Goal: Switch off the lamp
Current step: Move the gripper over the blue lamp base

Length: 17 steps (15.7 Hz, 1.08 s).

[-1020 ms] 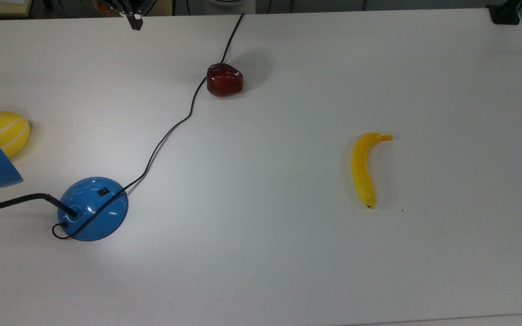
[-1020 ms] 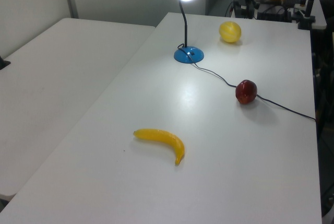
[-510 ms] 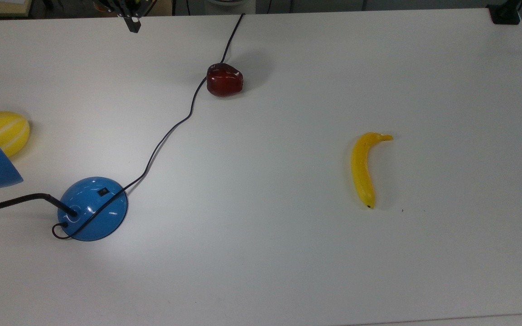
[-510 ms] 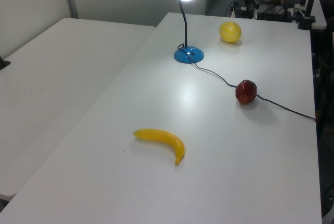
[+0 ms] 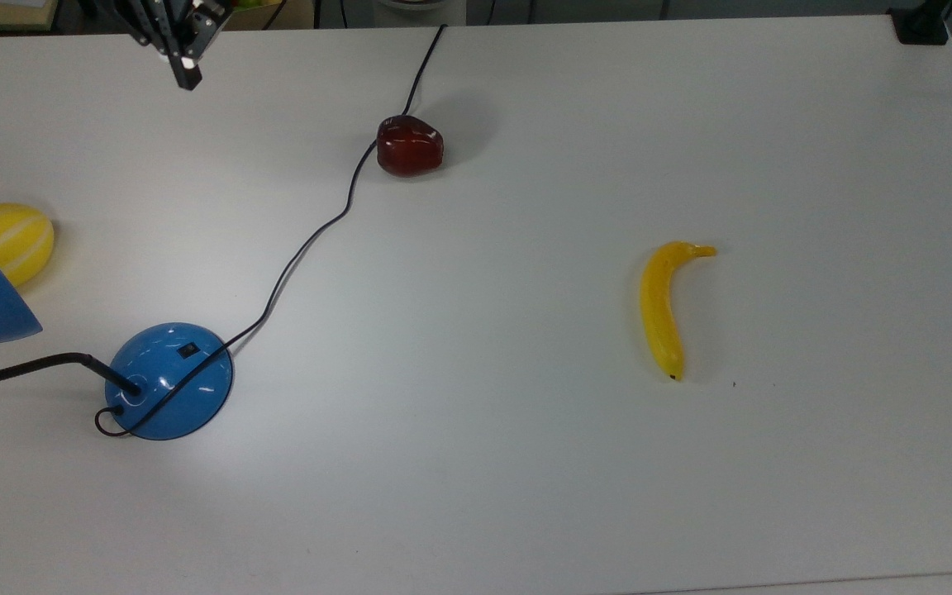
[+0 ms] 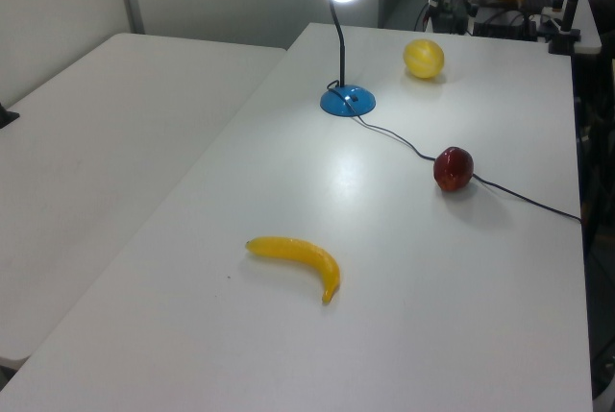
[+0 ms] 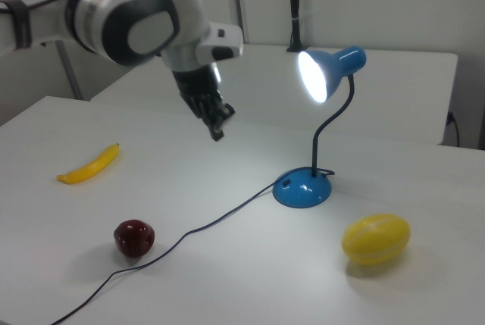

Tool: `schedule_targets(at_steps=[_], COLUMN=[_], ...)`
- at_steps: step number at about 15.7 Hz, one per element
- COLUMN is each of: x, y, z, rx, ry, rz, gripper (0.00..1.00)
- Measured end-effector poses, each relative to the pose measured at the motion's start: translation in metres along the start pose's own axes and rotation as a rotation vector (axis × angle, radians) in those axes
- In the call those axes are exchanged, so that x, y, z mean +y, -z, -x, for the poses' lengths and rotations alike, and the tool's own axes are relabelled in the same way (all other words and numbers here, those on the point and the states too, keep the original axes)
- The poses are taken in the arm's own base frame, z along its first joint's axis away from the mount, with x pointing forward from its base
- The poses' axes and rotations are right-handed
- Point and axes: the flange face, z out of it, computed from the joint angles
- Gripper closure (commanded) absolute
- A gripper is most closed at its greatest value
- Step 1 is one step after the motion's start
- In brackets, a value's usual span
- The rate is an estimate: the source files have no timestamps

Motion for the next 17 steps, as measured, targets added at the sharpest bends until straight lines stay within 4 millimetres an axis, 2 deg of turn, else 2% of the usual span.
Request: schedule_targets(at_steps=[2,5,9,13,17], x=[0.011,0.015,0.022,0.03,0.024], y=[-0.026,-0.061,-0.085,-0.12,-0.157], z=[-0.013,-0.029,-0.046,-0.061,-0.069], rx=[0.033,0.074,0.17,0.25,0.306], ry=[-0.019,-0.036,-0.097,-0.127,-0.182], rz=[0.016,0.037,0.049,0.066,0.066], gripper=[1.0,1.0,1.0,1.0,1.0])
